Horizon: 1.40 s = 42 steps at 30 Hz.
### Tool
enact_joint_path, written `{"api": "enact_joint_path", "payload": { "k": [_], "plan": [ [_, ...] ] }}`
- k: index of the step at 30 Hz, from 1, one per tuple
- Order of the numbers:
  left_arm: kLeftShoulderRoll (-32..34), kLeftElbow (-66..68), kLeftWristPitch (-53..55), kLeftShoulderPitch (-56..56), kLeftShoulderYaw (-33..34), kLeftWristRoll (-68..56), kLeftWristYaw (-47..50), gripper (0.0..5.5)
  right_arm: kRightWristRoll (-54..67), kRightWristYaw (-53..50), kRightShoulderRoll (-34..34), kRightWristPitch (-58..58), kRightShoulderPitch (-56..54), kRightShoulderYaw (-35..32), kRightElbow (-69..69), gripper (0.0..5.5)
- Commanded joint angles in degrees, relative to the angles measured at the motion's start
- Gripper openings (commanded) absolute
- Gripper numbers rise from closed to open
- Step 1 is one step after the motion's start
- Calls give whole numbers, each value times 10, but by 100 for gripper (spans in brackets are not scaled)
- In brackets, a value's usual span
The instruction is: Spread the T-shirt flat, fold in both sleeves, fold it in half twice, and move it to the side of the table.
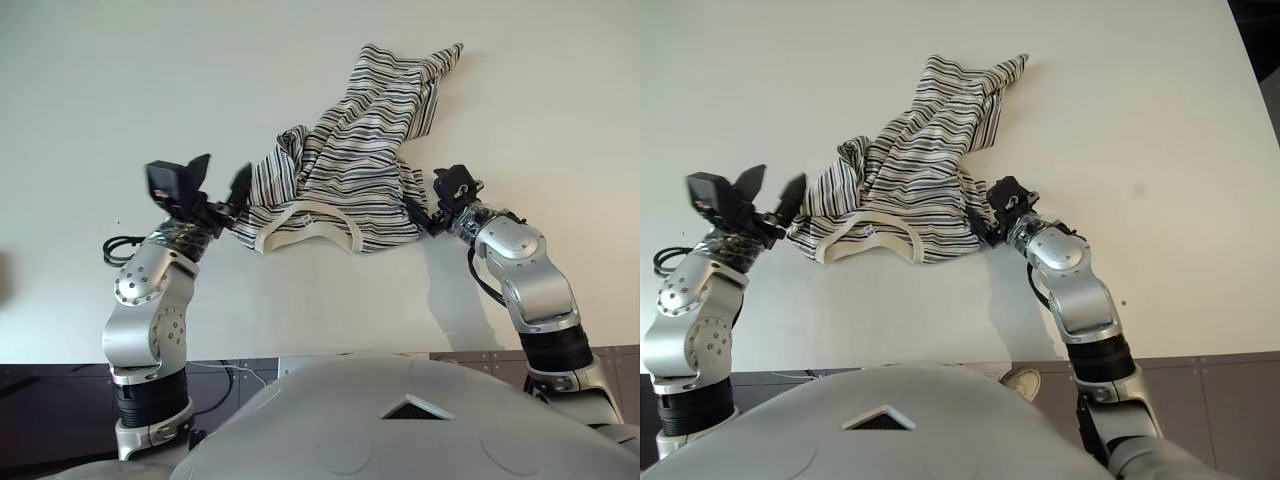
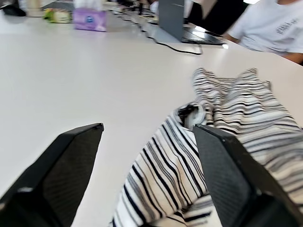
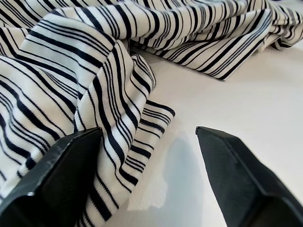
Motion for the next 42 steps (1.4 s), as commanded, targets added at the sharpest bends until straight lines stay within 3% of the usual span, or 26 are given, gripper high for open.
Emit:
{"api": "enact_joint_path", "payload": {
  "k": [1, 4, 5, 8, 11, 14, 17, 24, 28, 33, 38, 42],
  "plan": [
    [107, 142, -41, -8, -135, 215, 10, 352, -35, 10, -30, 3, 1, 19, 67, 365],
    [86, 243, -65, -71, -96, 260, 102, 352, -44, 26, -52, 0, -7, 24, 85, 365],
    [54, 253, -81, -85, -56, 216, 112, 352, -50, 34, -64, -1, -9, 27, 95, 365],
    [-28, 221, -86, -93, 45, 32, 66, 352, -87, 54, -122, -28, -8, 43, 146, 365],
    [-39, 217, -51, -63, 62, -32, 24, 352, -112, 57, -154, -59, -12, 52, 179, 365],
    [-22, 184, -36, 20, 18, -12, -5, 352, -118, 68, -199, -102, -12, 31, 193, 365],
    [-8, -2, -25, 115, -37, -74, -71, 352, -104, 90, -220, -168, -41, 17, 209, 365],
    [28, -109, 20, 43, -76, -58, -70, 352, -106, 101, -188, -184, -58, 33, 197, 365],
    [18, 0, 18, -51, -132, 76, 11, 352, -113, 102, -173, -184, -60, 37, 194, 365],
    [32, 172, -64, -95, -219, 208, 21, 352, -124, 105, -156, -190, -65, 46, 204, 365],
    [36, 240, -93, -97, -171, 223, 50, 352, -141, 104, -158, -198, -63, 46, 229, 365],
    [-22, 263, -47, -92, -9, 137, 135, 352, -156, 103, -176, -199, -48, 50, 263, 365]
  ]
}}
